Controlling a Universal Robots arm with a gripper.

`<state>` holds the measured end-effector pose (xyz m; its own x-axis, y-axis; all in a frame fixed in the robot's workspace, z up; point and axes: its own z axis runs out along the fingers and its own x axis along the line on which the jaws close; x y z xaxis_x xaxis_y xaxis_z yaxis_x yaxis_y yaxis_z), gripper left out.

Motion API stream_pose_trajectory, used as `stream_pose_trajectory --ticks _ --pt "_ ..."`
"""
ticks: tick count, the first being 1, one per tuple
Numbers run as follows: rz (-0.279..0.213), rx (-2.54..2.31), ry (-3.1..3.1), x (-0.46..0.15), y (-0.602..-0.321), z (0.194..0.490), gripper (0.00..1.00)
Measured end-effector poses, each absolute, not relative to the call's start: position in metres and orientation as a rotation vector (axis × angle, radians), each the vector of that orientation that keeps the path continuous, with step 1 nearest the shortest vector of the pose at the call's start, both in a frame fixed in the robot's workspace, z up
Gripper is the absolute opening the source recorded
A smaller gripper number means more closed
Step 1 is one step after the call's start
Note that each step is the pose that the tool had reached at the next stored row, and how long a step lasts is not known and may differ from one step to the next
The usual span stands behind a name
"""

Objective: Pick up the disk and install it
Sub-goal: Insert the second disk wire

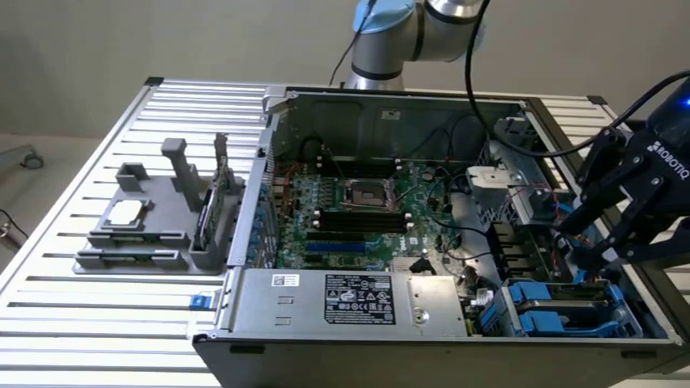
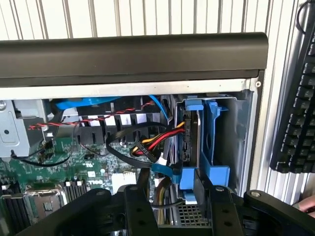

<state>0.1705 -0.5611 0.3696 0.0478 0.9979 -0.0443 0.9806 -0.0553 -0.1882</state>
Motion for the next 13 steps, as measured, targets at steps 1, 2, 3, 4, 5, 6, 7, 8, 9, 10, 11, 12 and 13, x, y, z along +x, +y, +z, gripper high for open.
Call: stream_pose_trajectory --ticks 1,2,3,4,5,6,7,8,9,10,11,12,13 --pt "0.241 -2.201 -2.088 0.168 -0.561 0.370 0.49" --pt "0.236 -2.206 -2.093 0.166 -0.561 0.370 0.49" --pt "0.232 -2.212 -2.097 0.163 -0.561 0.370 0.49" --pt "0.228 -2.217 -2.101 0.161 -0.561 0.370 0.49" --pt "0.225 -2.223 -2.106 0.159 -0.561 0.370 0.49" --pt "0.220 -2.230 -2.112 0.158 -0.561 0.370 0.49" --pt "0.214 -2.239 -2.119 0.158 -0.560 0.370 0.49" --pt "0.206 -2.248 -2.126 0.157 -0.559 0.370 0.49" --pt "0.197 -2.256 -2.132 0.156 -0.559 0.370 0.49" --pt "0.188 -2.263 -2.138 0.155 -0.558 0.370 0.49" --pt "0.179 -2.268 -2.143 0.153 -0.558 0.370 0.49" --pt "0.171 -2.273 -2.146 0.151 -0.558 0.370 0.49" --pt "0.166 -2.277 -2.149 0.149 -0.558 0.370 0.49"
